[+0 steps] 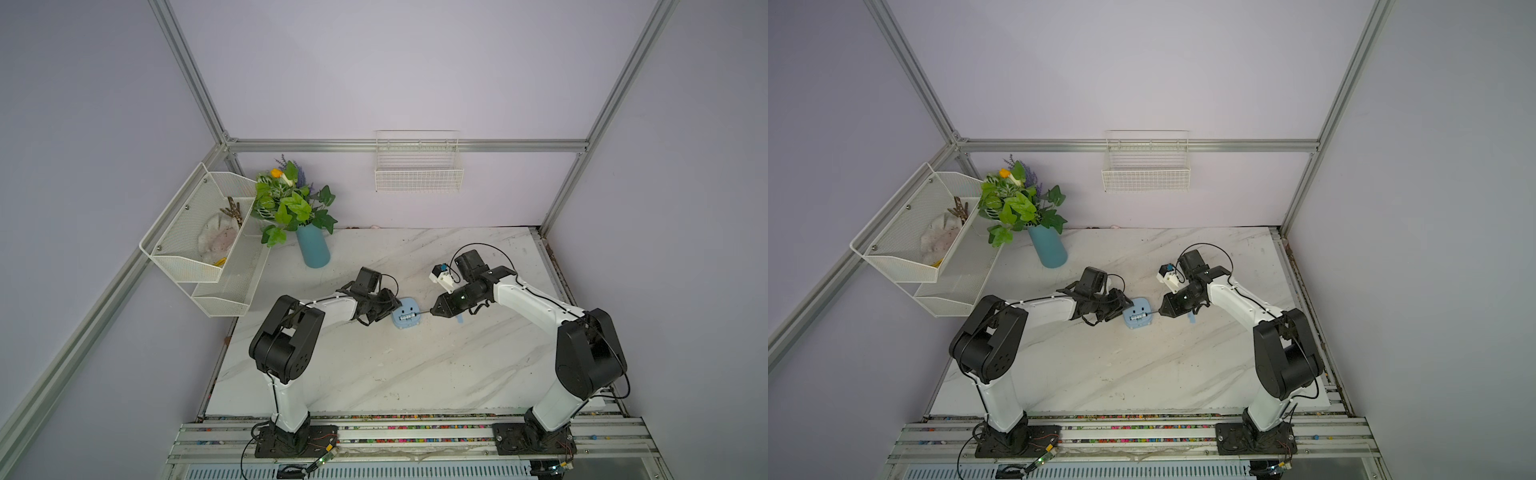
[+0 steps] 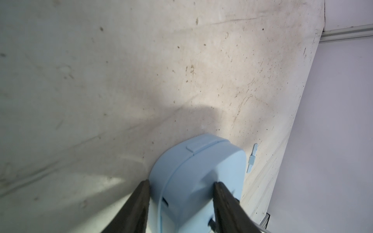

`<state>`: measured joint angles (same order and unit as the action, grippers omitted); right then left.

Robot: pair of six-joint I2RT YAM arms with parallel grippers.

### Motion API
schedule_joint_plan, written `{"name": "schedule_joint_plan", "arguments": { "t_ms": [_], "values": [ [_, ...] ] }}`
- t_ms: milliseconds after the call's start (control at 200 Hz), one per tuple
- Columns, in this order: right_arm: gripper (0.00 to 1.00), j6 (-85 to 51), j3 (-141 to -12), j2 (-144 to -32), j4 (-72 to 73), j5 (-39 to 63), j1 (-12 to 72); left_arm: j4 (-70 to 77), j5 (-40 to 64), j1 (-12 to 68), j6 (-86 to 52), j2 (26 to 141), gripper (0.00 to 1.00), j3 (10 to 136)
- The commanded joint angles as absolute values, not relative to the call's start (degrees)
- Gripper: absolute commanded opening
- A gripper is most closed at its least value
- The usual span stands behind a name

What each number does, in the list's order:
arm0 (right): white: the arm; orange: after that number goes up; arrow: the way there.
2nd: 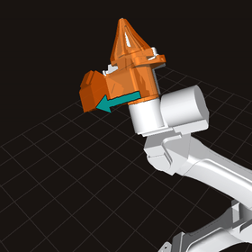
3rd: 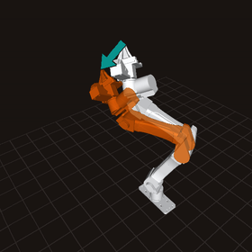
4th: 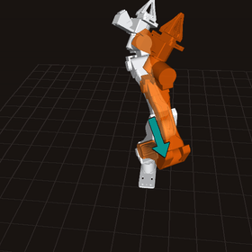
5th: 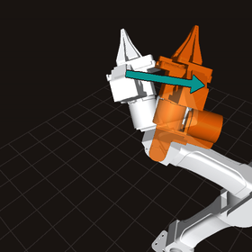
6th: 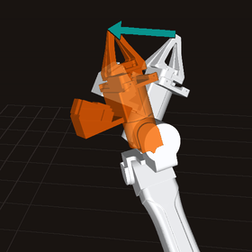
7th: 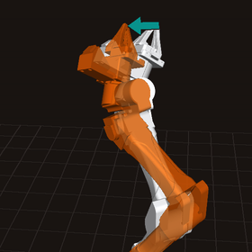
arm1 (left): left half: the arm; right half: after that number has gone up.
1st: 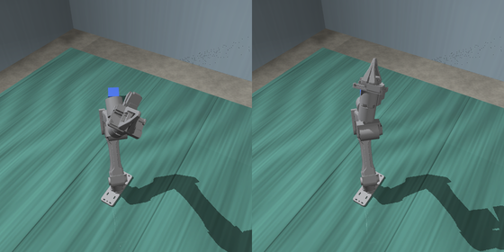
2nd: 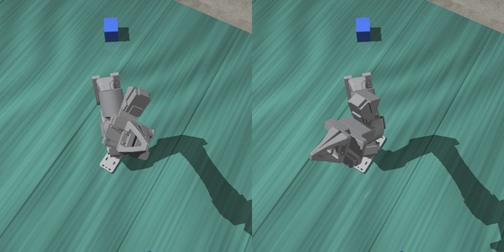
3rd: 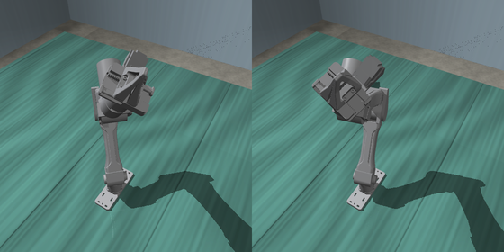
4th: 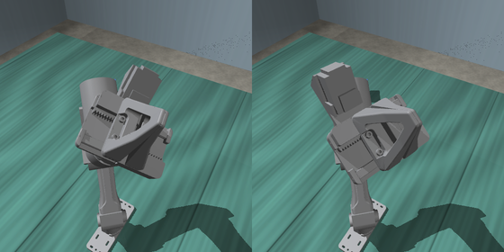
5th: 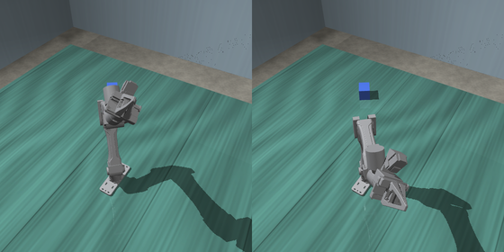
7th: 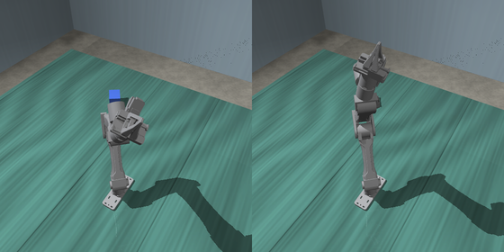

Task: Remove the battery from the alarm
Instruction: Release the battery from the alarm.

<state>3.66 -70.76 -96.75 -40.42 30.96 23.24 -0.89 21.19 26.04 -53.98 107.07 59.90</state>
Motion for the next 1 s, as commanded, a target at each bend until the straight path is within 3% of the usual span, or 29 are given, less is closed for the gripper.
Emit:
{"name": "schedule_joint_plan", "arguments": {
  "t_ms": [0, 585, 995],
  "values": [
    [0.00, 3.51, -69.17, -96.61, -37.79, 43.71, 25.08, -2.64, 22.43, 27.34, -54.76, 110.28, 0.52, 63.07],
    [0.00, 0.50, -67.85, -92.62, -35.42, 43.70, 22.87, -1.54, 22.55, 27.33, -55.37, 110.00, 0.51, 61.70],
    [0.00, -0.35, -68.24, -89.37, -38.58, 34.66, 22.58, -1.36, 22.50, 27.31, -55.46, 110.00, 0.51, 61.54]
  ]
}}
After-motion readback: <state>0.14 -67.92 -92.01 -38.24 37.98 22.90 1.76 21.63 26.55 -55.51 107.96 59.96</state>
